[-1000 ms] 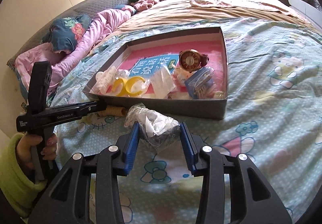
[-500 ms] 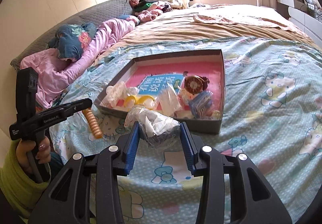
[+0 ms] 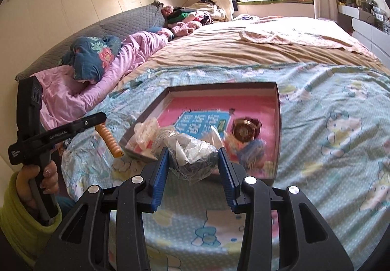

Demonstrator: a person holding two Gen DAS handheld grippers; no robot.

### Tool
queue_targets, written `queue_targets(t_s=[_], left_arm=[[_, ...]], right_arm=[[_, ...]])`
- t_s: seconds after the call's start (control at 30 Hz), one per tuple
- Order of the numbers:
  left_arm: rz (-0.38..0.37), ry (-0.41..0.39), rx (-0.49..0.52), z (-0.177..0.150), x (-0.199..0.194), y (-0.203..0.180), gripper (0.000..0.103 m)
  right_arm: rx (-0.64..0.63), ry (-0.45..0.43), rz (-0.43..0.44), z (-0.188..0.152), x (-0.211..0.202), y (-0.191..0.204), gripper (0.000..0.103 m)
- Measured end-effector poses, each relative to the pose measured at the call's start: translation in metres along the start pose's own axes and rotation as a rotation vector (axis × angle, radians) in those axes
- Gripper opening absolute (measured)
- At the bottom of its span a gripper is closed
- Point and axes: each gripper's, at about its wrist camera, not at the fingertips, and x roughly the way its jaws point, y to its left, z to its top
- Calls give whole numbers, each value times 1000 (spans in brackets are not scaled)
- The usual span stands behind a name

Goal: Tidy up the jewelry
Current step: 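Grasp the dark hair tie bag with the right tool while the left grasps the orange coil, then carry both items into the tray and open both tools to release them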

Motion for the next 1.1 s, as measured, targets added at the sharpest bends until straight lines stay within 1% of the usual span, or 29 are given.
queue_targets(t_s=[0.2, 0.47, 0.73, 1.1], left_arm=[[7, 6, 2, 9, 12, -1, 11], [7, 30, -2, 17, 35, -6, 11], [10, 64, 4, 10, 56, -6, 12], [6, 67, -10, 7, 66, 3, 12]], right_arm=[[5, -31, -10, 12, 4, -1, 39], [2, -41, -43, 23, 14, -5, 39], [-4, -29, -68, 29, 28, -9, 39], [-10, -15, -71, 34, 50, -4, 39]])
